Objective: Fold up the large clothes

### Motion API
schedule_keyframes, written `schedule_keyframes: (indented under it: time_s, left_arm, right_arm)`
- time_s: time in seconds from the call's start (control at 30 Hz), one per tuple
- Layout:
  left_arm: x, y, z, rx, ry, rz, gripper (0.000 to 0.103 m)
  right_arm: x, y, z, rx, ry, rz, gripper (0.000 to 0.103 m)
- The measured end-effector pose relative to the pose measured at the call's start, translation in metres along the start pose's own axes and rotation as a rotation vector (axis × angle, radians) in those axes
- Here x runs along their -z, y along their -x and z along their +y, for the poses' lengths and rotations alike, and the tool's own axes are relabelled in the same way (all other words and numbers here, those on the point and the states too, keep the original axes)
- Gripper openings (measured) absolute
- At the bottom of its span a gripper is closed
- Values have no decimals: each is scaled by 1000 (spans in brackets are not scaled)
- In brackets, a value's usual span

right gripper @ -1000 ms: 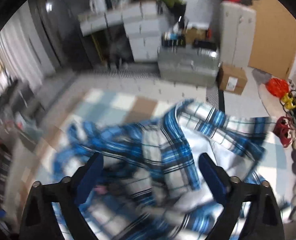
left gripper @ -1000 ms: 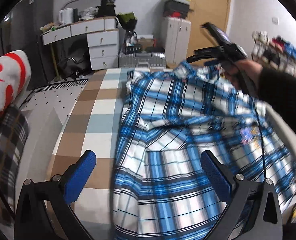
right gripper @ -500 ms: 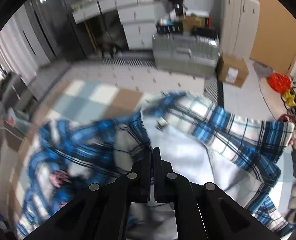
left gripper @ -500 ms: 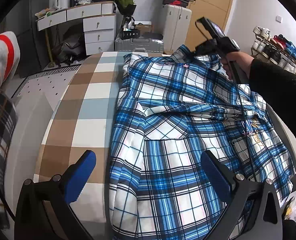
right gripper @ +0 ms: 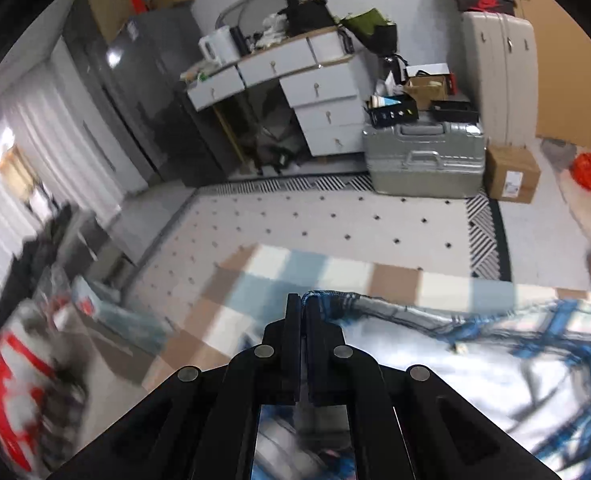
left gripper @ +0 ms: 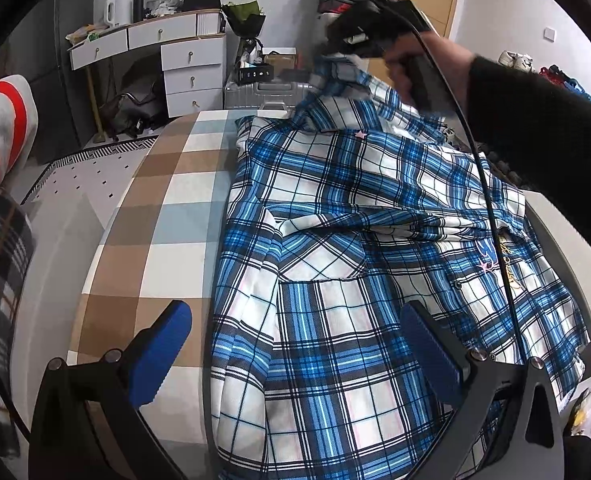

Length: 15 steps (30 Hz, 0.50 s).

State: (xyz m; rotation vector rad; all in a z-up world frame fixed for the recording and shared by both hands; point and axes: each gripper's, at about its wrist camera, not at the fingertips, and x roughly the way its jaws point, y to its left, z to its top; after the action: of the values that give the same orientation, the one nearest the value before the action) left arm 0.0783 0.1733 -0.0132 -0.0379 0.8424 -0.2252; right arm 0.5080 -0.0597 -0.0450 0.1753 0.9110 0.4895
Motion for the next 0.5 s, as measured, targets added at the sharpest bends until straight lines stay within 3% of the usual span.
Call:
schedule_keyframes:
  time_s: [0.17,0.23,0.3,0.43,0.5]
  left_arm:
    - [1,3,-1,13,6,-3,102]
    - [2,4,-2,12,1,-4,102]
    - [2,5,-2,8,0,-5,102]
    - [1,7,2,9,37,-2,102]
    - [1,7,4,13,56,3,102]
  right_arm:
    - [-9,1,-1,-175,-224,-64,2]
    - [-3,-6,13,-211,-187,-32,2]
    - [14,-14,31,-169,-83,21,2]
    - [61,-30,33,-157,-15,146,5]
    - [81,-36,28,-143,34,209,20]
